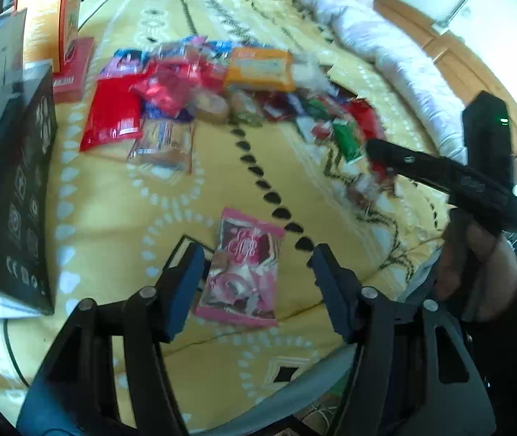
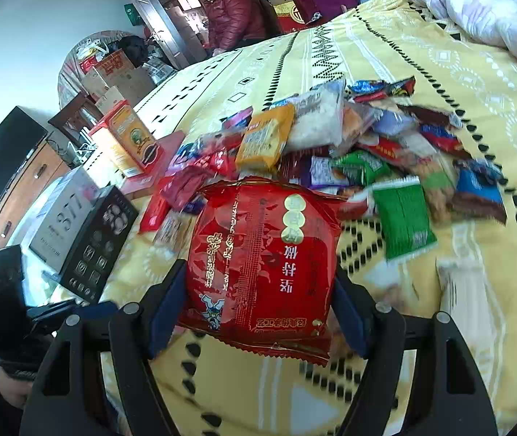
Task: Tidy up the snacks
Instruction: 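Carry the pink packet and red packet over the basin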
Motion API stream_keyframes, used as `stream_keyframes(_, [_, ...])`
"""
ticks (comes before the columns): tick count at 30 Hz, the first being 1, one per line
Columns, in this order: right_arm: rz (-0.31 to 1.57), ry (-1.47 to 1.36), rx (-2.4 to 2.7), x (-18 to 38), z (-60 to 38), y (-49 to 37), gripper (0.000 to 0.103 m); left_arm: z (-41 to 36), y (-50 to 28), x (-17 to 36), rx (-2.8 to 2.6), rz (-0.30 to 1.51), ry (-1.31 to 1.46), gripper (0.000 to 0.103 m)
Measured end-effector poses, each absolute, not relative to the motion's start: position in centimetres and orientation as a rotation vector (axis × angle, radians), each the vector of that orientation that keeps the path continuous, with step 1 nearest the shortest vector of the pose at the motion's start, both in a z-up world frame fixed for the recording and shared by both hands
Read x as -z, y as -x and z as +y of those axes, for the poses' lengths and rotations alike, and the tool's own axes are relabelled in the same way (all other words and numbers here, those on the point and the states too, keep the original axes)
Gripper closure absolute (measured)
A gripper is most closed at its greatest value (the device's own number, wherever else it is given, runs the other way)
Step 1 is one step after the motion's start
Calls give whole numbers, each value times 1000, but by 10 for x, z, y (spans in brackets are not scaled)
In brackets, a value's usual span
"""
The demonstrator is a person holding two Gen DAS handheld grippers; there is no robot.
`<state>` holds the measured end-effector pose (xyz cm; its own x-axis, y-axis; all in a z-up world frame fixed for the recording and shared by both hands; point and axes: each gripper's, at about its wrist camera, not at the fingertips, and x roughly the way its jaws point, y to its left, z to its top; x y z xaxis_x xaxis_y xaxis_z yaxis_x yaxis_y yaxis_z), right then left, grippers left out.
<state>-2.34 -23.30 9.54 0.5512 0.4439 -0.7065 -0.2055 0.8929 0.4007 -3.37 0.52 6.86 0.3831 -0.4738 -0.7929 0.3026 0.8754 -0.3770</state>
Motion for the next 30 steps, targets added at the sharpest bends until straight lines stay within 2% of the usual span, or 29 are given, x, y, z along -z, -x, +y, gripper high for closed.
stream_keyframes(8, [911,-291,-434,-89,-229,41,25,-15,29,-34,465,1133,68,42])
stream_keyframes(9, [912,-293,-437,-89,-230,42,25,-14,28,-31,454,1124,67,57])
stream_keyframes(10, [911,-297,-439,-88,-230,42,25,-13,28,-31,442,1116,69,65])
stream_keyframes(12, [903,-290,-439,-91,-232,44,25,-10,30,-37,422,1098,72,68])
stream_keyframes(16, [857,-265,-439,-106,-232,48,25,-9,37,-72,412,1013,49,69])
stream_keyframes(21, [780,-208,-490,-150,-211,44,26,18,39,-148,349,844,43,69])
stream_keyframes(26, [680,-142,-606,-215,-157,27,26,106,39,-211,105,712,63,69])
stream_keyframes(30, [626,-88,-752,-262,-85,18,25,187,52,-235,-102,669,88,69])
